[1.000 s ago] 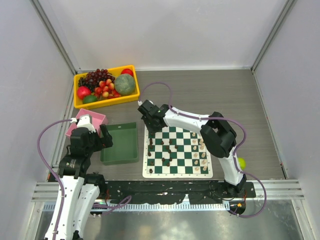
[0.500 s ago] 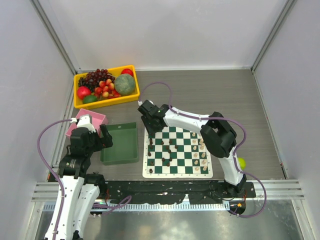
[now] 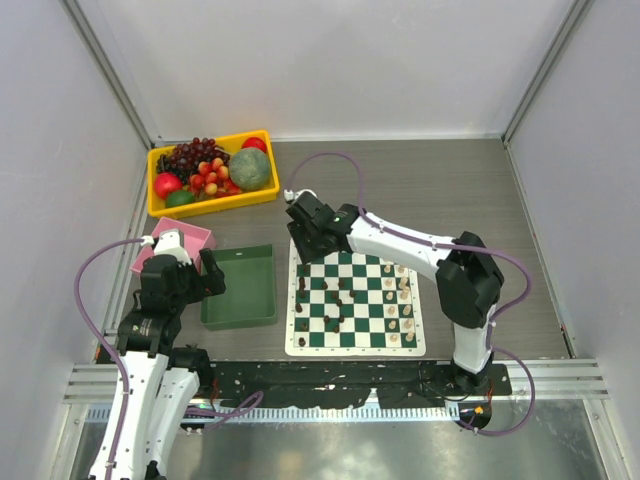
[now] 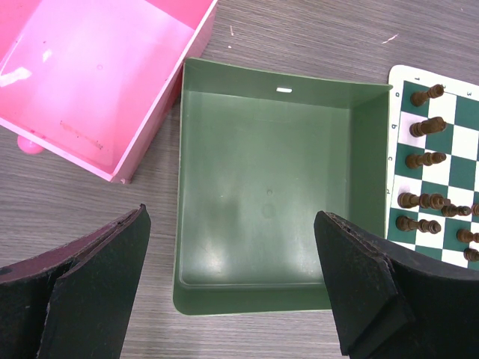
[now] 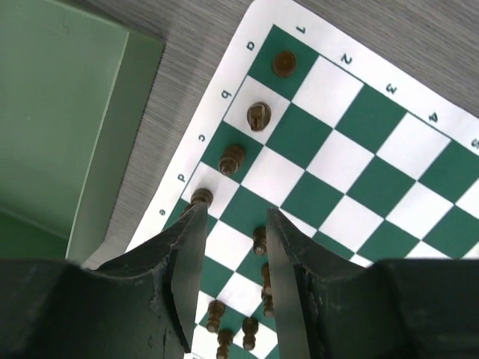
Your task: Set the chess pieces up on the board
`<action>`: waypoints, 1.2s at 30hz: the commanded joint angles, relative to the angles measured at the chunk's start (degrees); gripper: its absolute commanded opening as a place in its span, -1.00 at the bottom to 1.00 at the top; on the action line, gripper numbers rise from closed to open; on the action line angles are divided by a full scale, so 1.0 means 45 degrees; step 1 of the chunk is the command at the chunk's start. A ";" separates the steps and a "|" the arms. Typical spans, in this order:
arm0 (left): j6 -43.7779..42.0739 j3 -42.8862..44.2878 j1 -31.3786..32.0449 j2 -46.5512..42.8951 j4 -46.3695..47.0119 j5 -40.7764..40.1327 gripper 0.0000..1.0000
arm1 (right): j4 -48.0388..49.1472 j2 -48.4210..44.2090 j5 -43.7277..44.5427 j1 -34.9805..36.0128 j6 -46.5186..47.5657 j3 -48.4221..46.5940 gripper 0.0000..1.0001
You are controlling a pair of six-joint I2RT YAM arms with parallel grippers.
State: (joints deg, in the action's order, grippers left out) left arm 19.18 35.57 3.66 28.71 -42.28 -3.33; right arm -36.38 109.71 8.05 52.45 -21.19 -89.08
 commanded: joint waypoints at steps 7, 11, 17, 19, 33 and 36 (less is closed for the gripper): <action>-0.0043 0.0161 -0.0032 -0.0051 0.0295 0.0174 0.98 | 0.0585 -0.2406 0.0202 0.0902 -0.1013 0.1786 -0.11; -0.0024 0.0181 -0.0032 -0.0130 0.0236 0.0077 0.98 | 0.0643 -0.2836 0.0144 0.1605 -0.1424 0.2390 -0.08; -0.0004 0.0122 -0.0032 -0.0267 0.0314 0.0076 0.98 | 0.0838 -0.2955 0.0007 0.2523 -0.2029 0.2959 -0.06; -0.0004 0.0142 -0.0032 -0.0247 0.0314 0.0096 0.98 | 0.0858 -0.2760 -0.0129 0.2739 -0.2107 0.2920 -0.06; -0.0004 0.0122 -0.0032 -0.0325 0.0275 0.0096 0.98 | 0.0312 -0.2232 -0.0774 0.3443 -0.2205 0.3136 -0.04; -0.0004 0.0122 -0.0032 -0.0325 0.0275 0.0096 0.98 | 0.0253 -0.1940 -0.1085 0.3463 -0.2147 0.3018 -0.04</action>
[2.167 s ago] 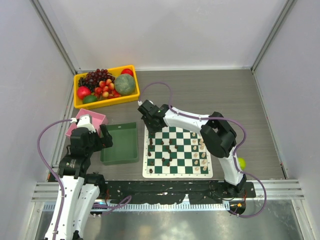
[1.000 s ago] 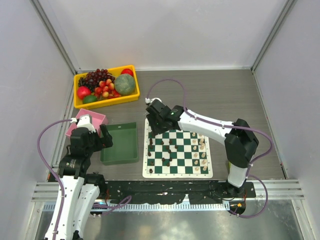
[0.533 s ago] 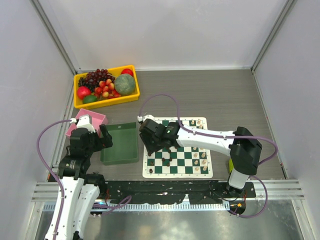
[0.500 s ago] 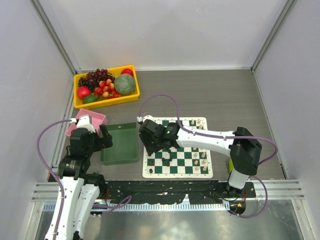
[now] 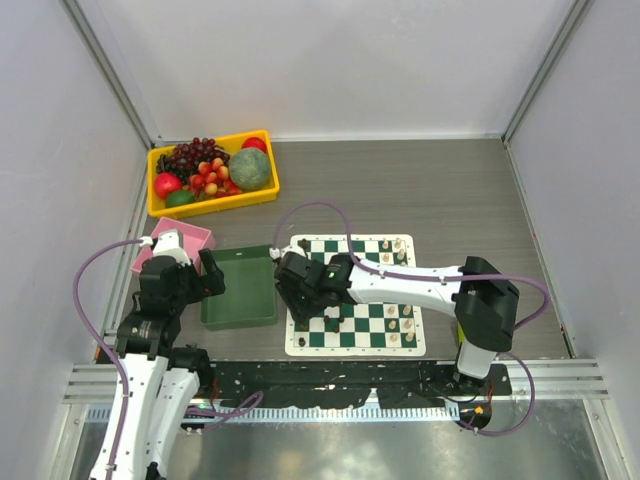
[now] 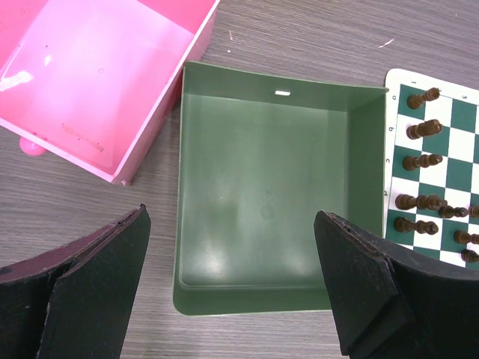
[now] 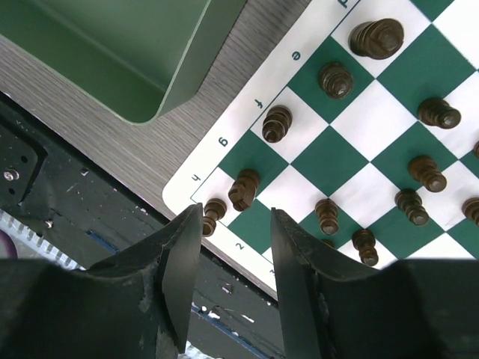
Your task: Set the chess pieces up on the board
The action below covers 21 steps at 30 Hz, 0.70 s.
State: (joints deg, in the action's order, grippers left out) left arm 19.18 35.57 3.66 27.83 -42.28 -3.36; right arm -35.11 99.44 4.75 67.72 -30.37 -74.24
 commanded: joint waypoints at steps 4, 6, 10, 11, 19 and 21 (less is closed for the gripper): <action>-0.0004 0.0142 -0.0013 -0.0170 0.0275 0.0101 0.98 | -0.0321 0.0733 -0.0451 0.0068 -0.0028 -0.0592 -0.06; -0.0004 0.0142 -0.0032 -0.0170 0.0275 0.0082 0.98 | -0.0400 0.0871 -0.0509 0.0068 -0.0048 -0.0632 -0.07; -0.0004 0.0122 -0.0032 -0.0189 0.0275 0.0101 0.98 | -0.0478 0.1086 -0.0607 0.0087 -0.0009 -0.0768 -0.08; -0.0004 0.0122 -0.0032 -0.0209 0.0275 0.0101 0.98 | -0.0536 0.1144 -0.0607 0.0087 -0.0009 -0.0788 -0.10; -0.0004 0.0103 -0.0032 -0.0268 0.0275 0.0043 0.98 | -0.0751 0.1652 -0.0861 0.0087 0.0147 -0.1158 -0.25; -0.0004 0.0103 -0.0032 -0.0268 0.0275 0.0042 0.98 | -0.0868 0.1730 -0.0823 0.0106 0.0206 -0.1217 -0.27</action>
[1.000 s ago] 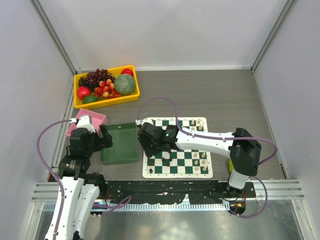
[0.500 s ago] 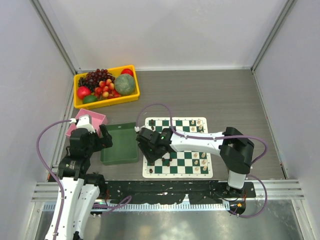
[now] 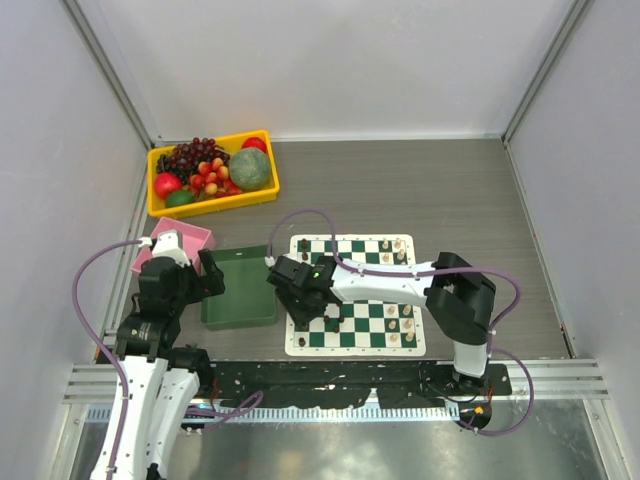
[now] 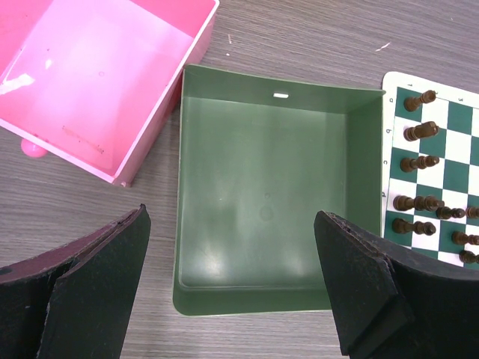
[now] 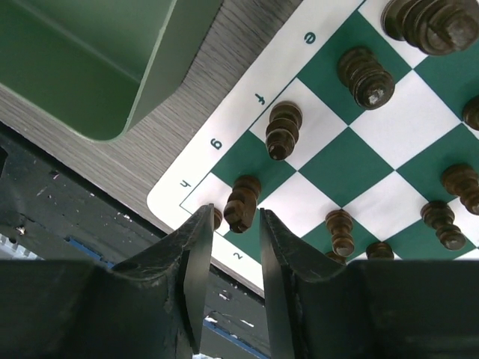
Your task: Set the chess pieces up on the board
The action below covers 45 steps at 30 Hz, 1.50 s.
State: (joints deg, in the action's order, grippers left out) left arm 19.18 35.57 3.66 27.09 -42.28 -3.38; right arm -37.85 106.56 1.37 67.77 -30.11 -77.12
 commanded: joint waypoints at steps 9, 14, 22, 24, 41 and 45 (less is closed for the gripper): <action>-0.0004 0.0142 -0.0032 -0.0083 0.0275 0.0067 0.98 | -0.0399 0.0264 0.0068 0.0155 0.0109 -0.0654 -0.33; -0.0004 0.0122 -0.0032 -0.0102 0.0275 0.0067 0.98 | -0.0437 0.0421 -0.0069 0.0175 0.0206 -0.0752 -0.42; -0.0004 0.0122 -0.0032 -0.0122 0.0275 0.0028 0.98 | -0.0496 0.0441 0.0281 0.0311 0.0265 -0.0889 -0.57; -0.0004 0.0103 -0.0032 -0.0122 0.0275 0.0047 0.98 | -0.0496 0.0363 0.0476 0.0350 0.0285 -0.0889 -0.59; -0.0004 0.0103 -0.0032 -0.0141 0.0275 0.0086 0.98 | -0.0301 0.0264 0.1630 0.0468 0.0401 -0.0811 -0.61; -0.0004 0.0103 -0.0032 -0.0141 0.0275 0.0067 0.98 | -0.0242 0.0304 0.1611 0.0468 0.0421 -0.0811 -0.61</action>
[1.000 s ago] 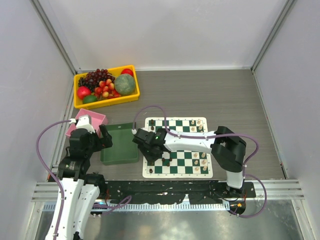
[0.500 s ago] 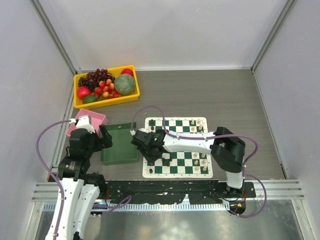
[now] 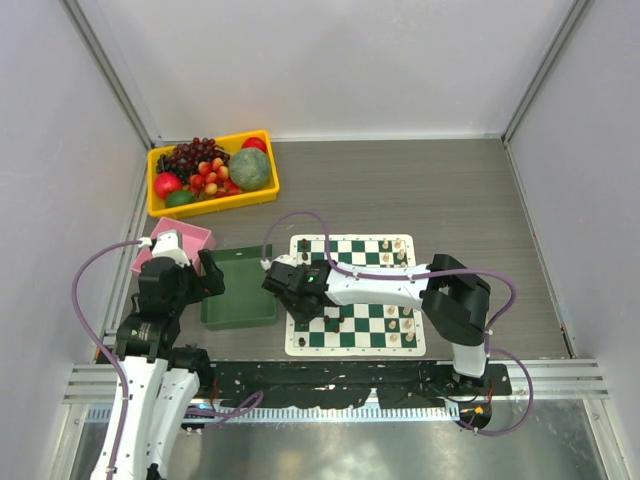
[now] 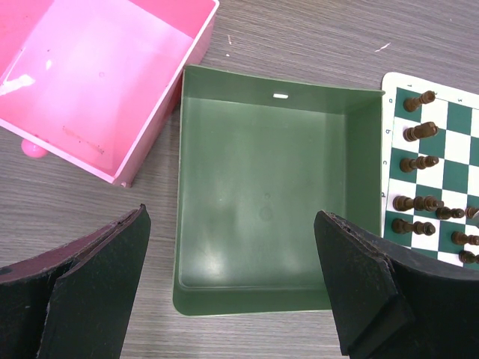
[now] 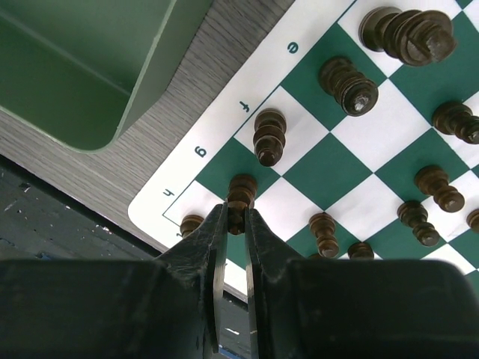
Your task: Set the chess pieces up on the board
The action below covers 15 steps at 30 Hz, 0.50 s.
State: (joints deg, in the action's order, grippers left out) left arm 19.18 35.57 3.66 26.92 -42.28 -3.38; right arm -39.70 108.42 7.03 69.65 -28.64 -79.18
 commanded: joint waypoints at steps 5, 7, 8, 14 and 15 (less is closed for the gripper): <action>-0.0004 0.0103 -0.0032 -0.0083 0.0294 0.0086 0.98 | 0.0190 -0.0012 0.0294 0.0070 0.0135 -0.0452 -0.61; -0.0004 0.0103 -0.0032 -0.0122 0.0294 0.0086 0.98 | 0.0190 -0.0012 0.0274 0.0050 0.0154 -0.0452 -0.61; -0.0004 0.0122 -0.0032 -0.0103 0.0294 0.0086 0.98 | 0.0209 -0.0012 0.0255 0.0050 0.0174 -0.0452 -0.61; -0.0004 0.0122 -0.0032 -0.0122 0.0314 0.0067 0.98 | 0.0210 0.0144 0.0216 0.0070 0.0193 -0.0549 -0.61; -0.0004 0.0122 -0.0032 -0.0141 0.0275 0.0106 0.98 | 0.0229 0.0145 0.0235 0.0089 0.0213 -0.0530 -0.61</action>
State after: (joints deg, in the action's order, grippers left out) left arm 19.18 35.57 3.66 26.85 -42.28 -3.38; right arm -39.66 108.51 7.18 69.65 -28.32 -79.20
